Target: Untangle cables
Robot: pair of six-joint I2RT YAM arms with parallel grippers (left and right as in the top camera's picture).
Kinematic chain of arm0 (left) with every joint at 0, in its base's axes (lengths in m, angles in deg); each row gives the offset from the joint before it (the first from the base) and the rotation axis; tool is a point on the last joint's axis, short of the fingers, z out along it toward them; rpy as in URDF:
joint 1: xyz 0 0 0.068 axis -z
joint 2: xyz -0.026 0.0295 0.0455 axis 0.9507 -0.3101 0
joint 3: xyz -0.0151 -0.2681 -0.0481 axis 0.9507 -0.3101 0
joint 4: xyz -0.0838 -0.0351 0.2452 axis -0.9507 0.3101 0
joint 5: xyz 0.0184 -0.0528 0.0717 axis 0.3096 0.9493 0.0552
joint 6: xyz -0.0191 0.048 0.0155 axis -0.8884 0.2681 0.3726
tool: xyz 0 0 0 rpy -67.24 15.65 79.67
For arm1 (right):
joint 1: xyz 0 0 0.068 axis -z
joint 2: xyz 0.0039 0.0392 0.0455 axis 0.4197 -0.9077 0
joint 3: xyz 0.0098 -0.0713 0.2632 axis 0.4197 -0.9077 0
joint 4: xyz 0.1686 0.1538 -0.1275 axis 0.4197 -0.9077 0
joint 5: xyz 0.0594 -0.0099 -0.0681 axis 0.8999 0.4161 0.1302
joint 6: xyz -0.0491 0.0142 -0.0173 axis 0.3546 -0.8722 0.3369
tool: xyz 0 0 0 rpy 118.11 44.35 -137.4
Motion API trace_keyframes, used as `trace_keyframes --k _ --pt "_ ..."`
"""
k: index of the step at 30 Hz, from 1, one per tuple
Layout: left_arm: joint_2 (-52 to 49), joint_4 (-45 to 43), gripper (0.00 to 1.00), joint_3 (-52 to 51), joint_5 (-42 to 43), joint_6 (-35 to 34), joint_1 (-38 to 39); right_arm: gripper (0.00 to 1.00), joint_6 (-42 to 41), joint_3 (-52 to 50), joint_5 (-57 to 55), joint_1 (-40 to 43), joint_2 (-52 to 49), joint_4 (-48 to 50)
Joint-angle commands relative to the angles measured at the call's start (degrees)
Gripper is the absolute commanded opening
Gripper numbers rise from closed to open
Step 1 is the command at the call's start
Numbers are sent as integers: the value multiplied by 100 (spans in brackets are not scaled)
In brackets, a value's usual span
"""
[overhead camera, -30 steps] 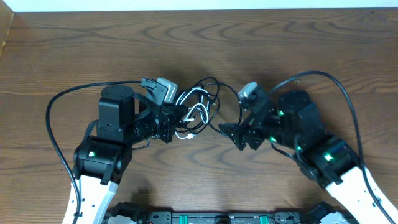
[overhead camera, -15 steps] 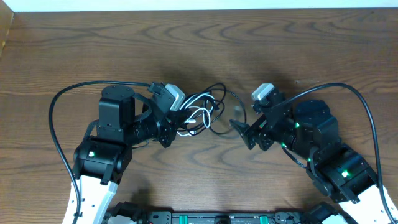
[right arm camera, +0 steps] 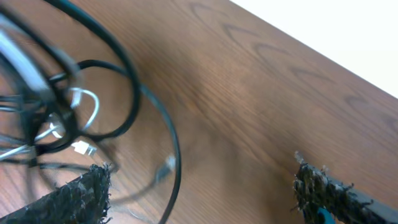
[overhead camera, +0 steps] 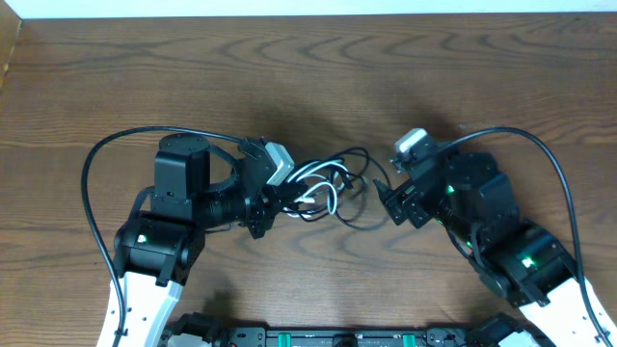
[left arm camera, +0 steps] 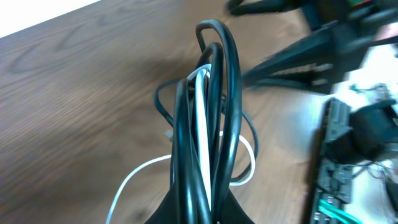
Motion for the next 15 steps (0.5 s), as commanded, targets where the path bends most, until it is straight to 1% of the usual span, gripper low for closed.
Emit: trace_keyframes --k 1,7,15 --pt "11 -33 8 33 745 210 -11 92 173 63 -297 -4 -179 -35" --pt "11 -35 8 33 868 208 -11 92 170 63 -323 68 -350 -68" --pt "13 -184 8 33 1729 205 -13 91 170 63 -369 94 -516 -74"
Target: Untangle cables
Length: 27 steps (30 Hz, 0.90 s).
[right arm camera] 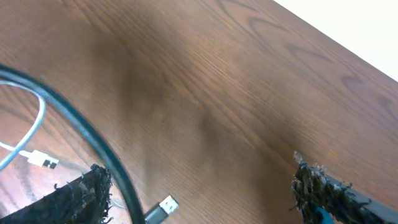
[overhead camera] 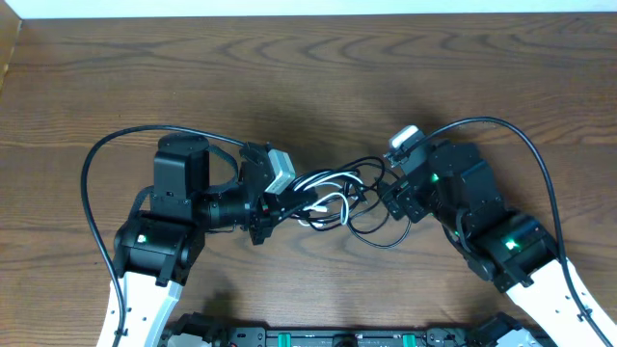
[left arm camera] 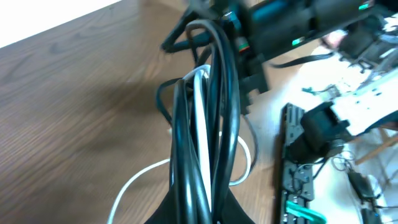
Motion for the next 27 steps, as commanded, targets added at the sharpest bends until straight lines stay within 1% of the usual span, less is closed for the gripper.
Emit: trace_keyframes --k 1,5,10,13,21,27 --pt "13 -59 8 33 728 59 -13 91 44 63 -94 85 -81 -35" --pt "13 -57 6 33 857 57 -13 88 15 63 -98 367 -114 -103" --pt "13 -57 8 33 916 57 -13 88 -227 63 -92 894 -114 -216" --pt "13 -59 8 33 955 57 -13 88 -439 63 -94 1318 -114 -319" --pt "13 -59 8 33 949 59 -13 89 -1043 63 -94 2094 -114 -568" --pt "11 -59 8 33 946 59 -13 89 -1119 63 -87 2684 -114 -820"
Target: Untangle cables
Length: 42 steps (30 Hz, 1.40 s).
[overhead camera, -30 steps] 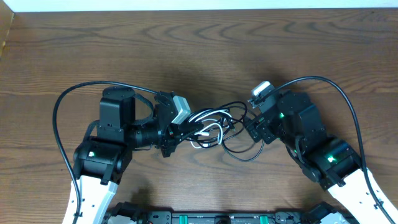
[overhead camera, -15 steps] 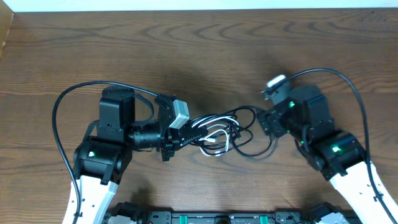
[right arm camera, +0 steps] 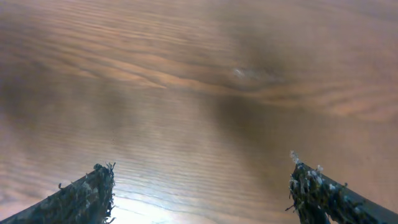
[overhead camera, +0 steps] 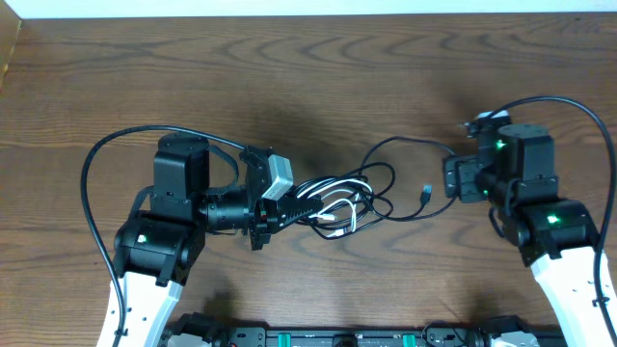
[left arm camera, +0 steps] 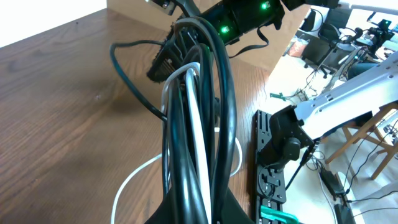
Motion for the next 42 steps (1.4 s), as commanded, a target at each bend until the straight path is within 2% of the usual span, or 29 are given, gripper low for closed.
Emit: trace_keyframes --k 1,16,32,42 --pt "11 -28 8 33 262 57 -13 89 -208 63 -111 380 -2 -111" --pt "11 -26 7 33 155 57 -13 89 -205 63 -114 1224 -2 -393" --pt "11 -24 8 33 144 57 -13 90 -205 63 -138 1609 -2 -664" --pt "11 59 8 33 -155 55 -13 90 -184 63 -114 2159 -2 -822"
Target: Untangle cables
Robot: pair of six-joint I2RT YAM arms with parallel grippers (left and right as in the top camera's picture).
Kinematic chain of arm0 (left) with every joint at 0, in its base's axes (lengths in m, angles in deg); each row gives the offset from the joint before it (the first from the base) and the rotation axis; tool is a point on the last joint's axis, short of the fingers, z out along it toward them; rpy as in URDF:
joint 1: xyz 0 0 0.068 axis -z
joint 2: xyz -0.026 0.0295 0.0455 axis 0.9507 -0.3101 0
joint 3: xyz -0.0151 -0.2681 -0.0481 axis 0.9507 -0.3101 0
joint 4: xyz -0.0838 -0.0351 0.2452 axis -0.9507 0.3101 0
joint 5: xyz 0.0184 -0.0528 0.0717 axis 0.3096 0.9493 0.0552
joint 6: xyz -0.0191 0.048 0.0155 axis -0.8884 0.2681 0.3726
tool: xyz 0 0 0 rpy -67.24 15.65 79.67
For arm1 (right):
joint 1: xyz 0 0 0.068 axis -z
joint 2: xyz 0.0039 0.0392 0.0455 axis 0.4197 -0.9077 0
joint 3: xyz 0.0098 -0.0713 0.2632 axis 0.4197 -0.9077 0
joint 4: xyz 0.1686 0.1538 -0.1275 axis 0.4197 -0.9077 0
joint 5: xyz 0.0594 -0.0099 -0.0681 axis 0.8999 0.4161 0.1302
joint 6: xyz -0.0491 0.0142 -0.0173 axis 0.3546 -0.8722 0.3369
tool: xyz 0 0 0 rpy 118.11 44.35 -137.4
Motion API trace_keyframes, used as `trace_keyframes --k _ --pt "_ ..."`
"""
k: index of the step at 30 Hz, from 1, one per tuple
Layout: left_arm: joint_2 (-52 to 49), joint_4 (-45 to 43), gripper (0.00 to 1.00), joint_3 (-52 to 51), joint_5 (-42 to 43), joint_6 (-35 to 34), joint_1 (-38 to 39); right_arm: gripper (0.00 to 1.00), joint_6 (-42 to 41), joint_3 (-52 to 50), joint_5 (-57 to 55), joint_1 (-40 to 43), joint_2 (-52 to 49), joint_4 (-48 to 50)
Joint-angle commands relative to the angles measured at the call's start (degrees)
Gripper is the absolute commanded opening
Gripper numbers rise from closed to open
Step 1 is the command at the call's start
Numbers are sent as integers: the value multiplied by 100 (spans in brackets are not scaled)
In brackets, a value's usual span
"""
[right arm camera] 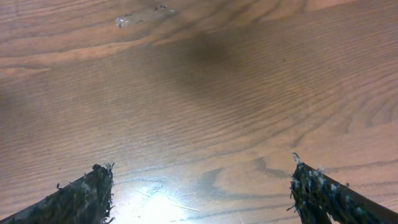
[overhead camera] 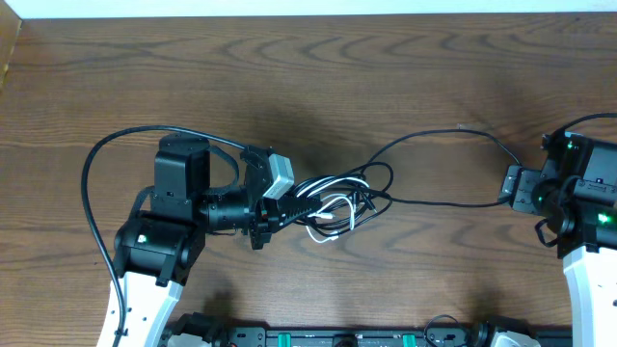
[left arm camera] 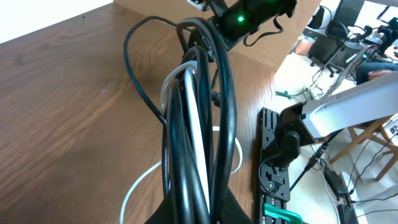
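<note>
A tangle of black and white cables (overhead camera: 333, 198) lies mid-table. My left gripper (overhead camera: 281, 207) is shut on its left end, and in the left wrist view the bundle (left arm camera: 199, 124) rises straight out of the jaws (left arm camera: 193, 213). One black cable (overhead camera: 443, 203) runs right from the tangle, and an arc of it (overhead camera: 434, 135) curves above. Both reach my right gripper (overhead camera: 509, 189). The right wrist view shows that gripper (right arm camera: 202, 186) open, with only bare wood between its fingers (right arm camera: 93, 190). How the cable sits at that gripper is hidden.
The left arm's own black lead (overhead camera: 96, 183) loops out over the table's left part. A black rail (overhead camera: 318, 337) runs along the front edge. The table's far edge (overhead camera: 308, 13) is at the top. Off-table gear (left arm camera: 280, 149) shows in the left wrist view.
My right gripper has moved further right, away from the tangle. The black cable now stretches much longer across the table. The plug that lay near the tangle has gone from there. The left gripper still holds.
My right gripper was first open right beside the tangle that my left gripper held. Then it was pressed in closer. Later it stood off to the right with a black loop trailing. Now it is further right, and the black cable is drawn out.
</note>
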Motion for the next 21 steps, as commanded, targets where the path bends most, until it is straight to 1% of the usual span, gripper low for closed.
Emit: trace_keyframes --k 1,21 --pt "11 -7 8 33 28 55 -15 91 -57 63 -131 118 -2 -13" --pt "11 131 8 33 -315 55 -15 90 -186 63 -2 487 -2 -291"
